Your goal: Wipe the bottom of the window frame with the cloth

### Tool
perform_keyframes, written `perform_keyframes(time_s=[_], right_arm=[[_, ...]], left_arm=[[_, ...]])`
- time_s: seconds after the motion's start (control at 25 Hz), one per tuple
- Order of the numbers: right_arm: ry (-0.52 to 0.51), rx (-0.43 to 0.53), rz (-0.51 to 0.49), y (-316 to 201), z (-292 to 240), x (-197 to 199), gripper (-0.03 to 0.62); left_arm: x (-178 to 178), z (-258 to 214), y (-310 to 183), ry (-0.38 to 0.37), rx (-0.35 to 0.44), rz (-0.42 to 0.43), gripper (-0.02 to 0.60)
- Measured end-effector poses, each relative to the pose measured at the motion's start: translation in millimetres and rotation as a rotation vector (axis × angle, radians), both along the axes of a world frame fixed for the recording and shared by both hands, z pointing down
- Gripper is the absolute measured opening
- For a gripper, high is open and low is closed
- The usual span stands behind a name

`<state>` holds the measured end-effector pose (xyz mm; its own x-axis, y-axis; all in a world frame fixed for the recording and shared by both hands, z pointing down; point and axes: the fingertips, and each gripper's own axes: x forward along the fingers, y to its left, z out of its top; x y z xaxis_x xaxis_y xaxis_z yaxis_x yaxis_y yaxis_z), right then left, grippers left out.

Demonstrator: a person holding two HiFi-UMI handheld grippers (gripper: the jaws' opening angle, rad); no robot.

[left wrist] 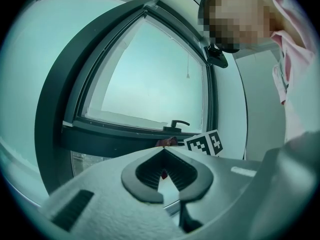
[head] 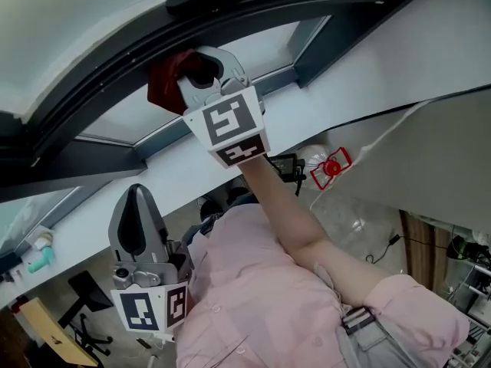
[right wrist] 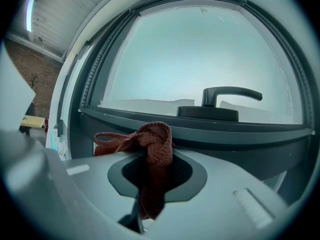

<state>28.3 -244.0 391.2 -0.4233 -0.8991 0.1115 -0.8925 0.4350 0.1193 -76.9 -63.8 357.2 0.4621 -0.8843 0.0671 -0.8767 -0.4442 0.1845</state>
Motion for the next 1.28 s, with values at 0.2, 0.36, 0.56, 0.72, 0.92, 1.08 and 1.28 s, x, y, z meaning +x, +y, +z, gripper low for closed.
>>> perform_keyframes(time_s=[0.2,0.36,0.56,0.72,0.92,1.08,1.28], right_arm=[[0.001,0.007,-0.025,0.2,0.9,-1.4,0.066],[-0.002,0.013,-0.04,-0.5,0.3,3.1,0.066],[-0.019,0.01,-0.035,-1.1,0.7,17.4,0.064],[-0.018,0.007,-0.027,-3.7,0.7,27.1,0.064],[-0.008,0.003,-0.008,-4.4,0.7,38.8,0.066],[0.0,-0.008,0.022,-6.1,3.9,50.6,0.066],[-0.004,-0.008,0.054,-7.9,3.7,63.4,0.066]], left_arm=[[2.1,1.9,2.0,-0.006,-0.001,-0.03,-0.005],[5.7,2.9,4.2,-0.006,0.007,-0.058,-0.005],[15.4,4.9,7.5,-0.007,0.012,-0.063,-0.005],[18.5,4.0,7.1,-0.003,0.022,-0.075,-0.005],[24.3,-1.4,6.4,-0.004,0.041,-0.066,-0.005],[26.6,-1.6,5.4,-0.005,0.042,-0.058,-0.005],[28.2,-1.9,4.8,-0.004,0.046,-0.049,-0.005]])
